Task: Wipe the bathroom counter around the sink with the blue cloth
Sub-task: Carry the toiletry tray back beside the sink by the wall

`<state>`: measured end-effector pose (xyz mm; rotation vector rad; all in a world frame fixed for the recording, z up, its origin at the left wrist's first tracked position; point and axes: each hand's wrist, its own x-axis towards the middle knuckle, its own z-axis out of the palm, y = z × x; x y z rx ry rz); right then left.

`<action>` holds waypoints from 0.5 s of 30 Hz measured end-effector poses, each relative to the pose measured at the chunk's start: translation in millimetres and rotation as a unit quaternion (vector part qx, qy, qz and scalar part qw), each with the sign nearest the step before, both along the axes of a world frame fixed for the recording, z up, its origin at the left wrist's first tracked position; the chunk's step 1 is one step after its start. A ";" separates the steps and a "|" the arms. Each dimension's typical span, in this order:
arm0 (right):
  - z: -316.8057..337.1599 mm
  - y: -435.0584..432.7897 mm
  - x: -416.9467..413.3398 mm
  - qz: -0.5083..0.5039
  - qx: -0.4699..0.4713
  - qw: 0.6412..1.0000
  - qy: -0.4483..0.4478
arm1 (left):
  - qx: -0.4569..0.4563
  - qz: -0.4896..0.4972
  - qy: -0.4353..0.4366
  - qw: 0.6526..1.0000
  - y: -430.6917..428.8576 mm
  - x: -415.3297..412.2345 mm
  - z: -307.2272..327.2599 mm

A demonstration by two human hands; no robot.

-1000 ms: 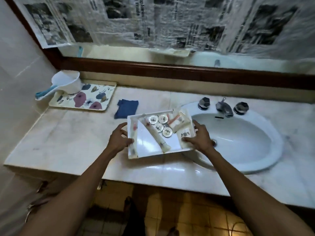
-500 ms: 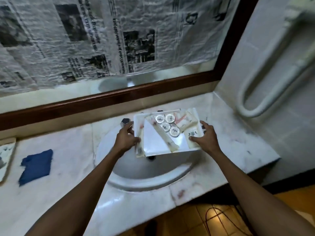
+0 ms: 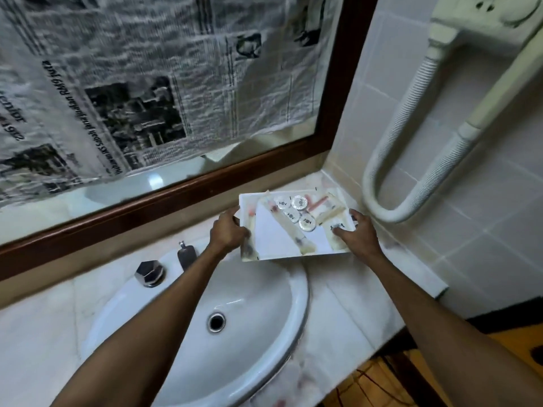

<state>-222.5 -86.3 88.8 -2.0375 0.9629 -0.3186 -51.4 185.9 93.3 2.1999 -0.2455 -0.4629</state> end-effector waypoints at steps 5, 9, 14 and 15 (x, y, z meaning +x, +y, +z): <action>-26.7 -60.5 53.0 0.049 0.016 0.998 0.046 | 0.021 0.020 0.012 1.000 -54.0 24.5 -22.6; -46.2 -97.7 87.3 0.093 0.026 0.991 0.091 | 0.065 0.049 0.031 0.996 -89.6 35.5 -40.6; -55.8 -123.4 113.6 0.130 0.060 0.982 0.120 | 0.070 0.106 0.066 0.990 -120.9 47.2 -63.3; -56.9 -127.6 116.9 0.146 0.050 0.980 0.126 | 0.072 0.117 0.068 0.988 -126.1 49.1 -66.5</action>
